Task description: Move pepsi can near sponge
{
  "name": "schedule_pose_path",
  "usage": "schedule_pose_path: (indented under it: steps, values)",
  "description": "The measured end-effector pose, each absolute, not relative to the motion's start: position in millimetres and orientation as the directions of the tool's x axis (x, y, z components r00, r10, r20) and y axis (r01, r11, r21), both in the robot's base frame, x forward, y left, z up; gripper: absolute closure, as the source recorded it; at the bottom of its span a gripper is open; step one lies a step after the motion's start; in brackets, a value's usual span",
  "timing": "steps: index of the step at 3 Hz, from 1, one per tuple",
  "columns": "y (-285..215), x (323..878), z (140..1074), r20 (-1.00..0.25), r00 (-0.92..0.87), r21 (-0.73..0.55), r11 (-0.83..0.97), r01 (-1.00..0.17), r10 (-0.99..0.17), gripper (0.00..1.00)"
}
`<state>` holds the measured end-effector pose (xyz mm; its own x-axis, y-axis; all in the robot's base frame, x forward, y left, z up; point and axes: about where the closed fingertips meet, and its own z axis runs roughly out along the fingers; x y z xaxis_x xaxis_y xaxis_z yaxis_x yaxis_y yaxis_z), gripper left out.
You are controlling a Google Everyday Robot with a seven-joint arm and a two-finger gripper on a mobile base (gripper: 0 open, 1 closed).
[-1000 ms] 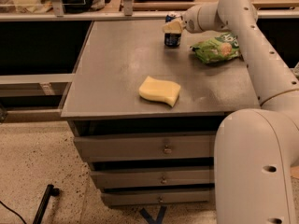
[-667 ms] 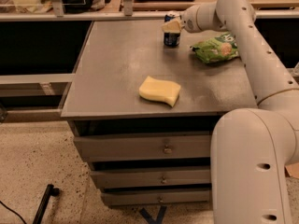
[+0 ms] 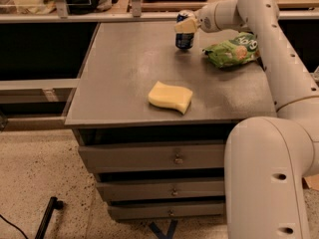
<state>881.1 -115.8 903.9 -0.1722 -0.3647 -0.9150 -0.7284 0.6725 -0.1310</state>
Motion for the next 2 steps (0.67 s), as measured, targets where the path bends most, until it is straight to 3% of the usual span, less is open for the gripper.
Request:
schedule_pose_path:
  steps: [2]
  values:
    - [-132.6, 811.4, 944.2, -0.937, -0.169, -0.068, 0.634, -0.77, -0.305, 1.0]
